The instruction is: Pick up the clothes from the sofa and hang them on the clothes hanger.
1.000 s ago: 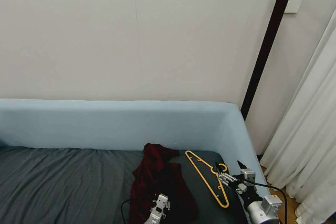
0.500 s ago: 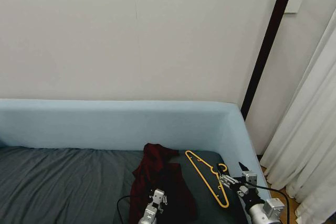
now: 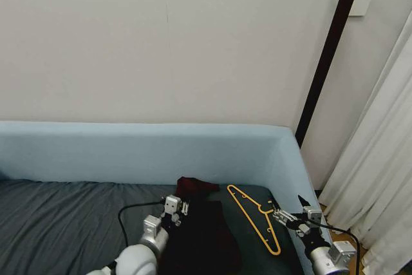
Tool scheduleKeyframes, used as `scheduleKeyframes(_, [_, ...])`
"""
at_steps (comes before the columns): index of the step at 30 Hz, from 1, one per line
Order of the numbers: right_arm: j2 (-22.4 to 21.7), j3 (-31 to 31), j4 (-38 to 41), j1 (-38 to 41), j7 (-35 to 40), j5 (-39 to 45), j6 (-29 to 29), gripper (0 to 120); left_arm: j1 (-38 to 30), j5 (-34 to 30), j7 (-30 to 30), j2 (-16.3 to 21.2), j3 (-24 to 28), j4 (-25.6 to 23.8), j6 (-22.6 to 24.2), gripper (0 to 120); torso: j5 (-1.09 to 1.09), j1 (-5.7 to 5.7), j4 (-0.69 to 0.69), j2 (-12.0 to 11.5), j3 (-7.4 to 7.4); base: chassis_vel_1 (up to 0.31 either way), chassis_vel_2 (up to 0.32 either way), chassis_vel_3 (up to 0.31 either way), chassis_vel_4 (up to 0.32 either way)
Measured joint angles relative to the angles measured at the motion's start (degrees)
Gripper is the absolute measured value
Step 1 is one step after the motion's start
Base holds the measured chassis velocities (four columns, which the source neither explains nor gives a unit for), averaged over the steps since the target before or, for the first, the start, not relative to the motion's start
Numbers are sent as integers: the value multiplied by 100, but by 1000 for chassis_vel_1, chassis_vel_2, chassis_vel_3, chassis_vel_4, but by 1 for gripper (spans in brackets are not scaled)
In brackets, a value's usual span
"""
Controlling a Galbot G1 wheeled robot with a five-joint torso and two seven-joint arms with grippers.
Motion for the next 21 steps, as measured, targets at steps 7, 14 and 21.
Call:
scheduleKeyframes(7, [51,128,10,42,4,212,-1,100,141,-565,663,1261,-858,-924,82,0,0,0,1,0,0,0,0,0,0])
scheduleKeyframes(14, [-18,93,75,161,30,403,-57,100,358,-855,1008,1935,-1691,-1331,106,0,-1,0,-1,0,0,0,0,0,0])
scheduleKeyframes(21, [-60,-9,209,183,53,411,-132,100,302,-1305,1185,2387,-2018,-1523,76,0,0,0,-2,0,0,0,0,0,0])
